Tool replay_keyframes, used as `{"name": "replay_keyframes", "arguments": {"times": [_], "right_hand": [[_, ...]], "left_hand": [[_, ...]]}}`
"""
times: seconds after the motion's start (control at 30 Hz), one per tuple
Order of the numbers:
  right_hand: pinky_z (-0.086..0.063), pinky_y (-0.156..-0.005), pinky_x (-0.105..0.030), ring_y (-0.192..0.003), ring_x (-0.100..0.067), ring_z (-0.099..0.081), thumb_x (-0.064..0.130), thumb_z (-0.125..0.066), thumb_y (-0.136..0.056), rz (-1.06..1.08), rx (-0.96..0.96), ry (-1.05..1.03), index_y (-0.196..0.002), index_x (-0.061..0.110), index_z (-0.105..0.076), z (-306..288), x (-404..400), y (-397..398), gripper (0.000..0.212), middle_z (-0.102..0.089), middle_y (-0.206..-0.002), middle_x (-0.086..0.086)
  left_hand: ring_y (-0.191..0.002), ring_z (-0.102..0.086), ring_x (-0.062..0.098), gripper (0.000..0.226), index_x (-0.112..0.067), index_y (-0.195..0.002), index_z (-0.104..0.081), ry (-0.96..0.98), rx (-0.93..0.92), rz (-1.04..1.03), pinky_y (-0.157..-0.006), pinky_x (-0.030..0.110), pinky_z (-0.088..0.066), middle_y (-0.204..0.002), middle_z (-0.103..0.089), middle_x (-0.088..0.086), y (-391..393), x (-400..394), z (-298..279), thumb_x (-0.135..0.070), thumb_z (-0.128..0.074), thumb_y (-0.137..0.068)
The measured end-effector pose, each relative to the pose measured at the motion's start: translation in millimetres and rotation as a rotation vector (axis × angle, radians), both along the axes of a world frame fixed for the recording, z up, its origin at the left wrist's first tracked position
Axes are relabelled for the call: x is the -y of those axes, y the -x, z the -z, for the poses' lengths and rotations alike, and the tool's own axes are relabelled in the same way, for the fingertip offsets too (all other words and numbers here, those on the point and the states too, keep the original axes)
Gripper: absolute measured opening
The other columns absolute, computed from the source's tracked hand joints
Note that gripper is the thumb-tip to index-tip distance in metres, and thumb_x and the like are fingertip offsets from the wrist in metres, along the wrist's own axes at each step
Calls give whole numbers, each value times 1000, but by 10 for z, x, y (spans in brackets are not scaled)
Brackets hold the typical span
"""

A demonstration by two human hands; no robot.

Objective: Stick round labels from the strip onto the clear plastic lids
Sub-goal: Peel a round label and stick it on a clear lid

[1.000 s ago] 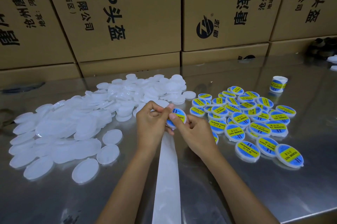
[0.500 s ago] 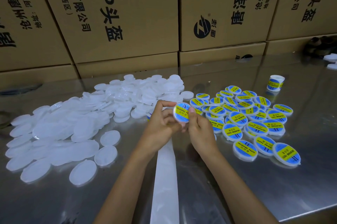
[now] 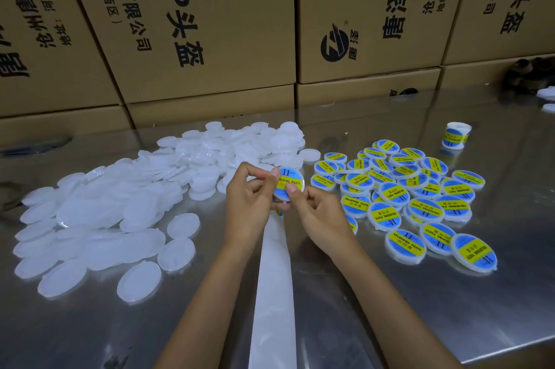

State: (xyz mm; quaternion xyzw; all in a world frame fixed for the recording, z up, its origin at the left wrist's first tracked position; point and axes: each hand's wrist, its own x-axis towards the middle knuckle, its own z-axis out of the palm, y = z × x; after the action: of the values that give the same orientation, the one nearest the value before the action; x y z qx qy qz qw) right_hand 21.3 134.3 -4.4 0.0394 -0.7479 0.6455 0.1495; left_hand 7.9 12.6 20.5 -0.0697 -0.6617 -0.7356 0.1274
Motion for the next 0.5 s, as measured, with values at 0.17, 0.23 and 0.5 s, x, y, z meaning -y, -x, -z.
{"name": "replay_keyframes", "arguments": {"times": [0.17, 0.23, 0.5], "right_hand": [[-31, -51, -12, -50, -1, -42, 28, -58, -99, -72, -65, -89, -77, 26, -64, 13, -18, -19, 23, -52, -53, 16], [-32, -51, -10, -50, 0, -42, 26, -58, -99, -73, -65, -113, -75, 30, -61, 12, -7, -18, 25, -48, -50, 19], [-30, -38, -22, -40, -7, -35, 25, -47, -104, 9, 57, 108, -71, 9, -54, 7, -128, 33, 37, -44, -48, 7]], "left_hand": [[-64, -74, 31, 36, -8, -78, -46, -20, 48, -49, -48, 34, -59, -73, -75, 11, 12, 19, -13, -27, -72, -93], [-64, -74, 31, 40, -8, -75, -44, -18, 52, -63, -46, 33, -58, -73, -74, 14, 18, 30, -7, -28, -73, -92], [-73, -76, 32, 15, -13, -112, -53, -7, 49, 205, -66, 29, -60, -87, -77, 9, 48, 73, 22, -3, -56, -101]]}}
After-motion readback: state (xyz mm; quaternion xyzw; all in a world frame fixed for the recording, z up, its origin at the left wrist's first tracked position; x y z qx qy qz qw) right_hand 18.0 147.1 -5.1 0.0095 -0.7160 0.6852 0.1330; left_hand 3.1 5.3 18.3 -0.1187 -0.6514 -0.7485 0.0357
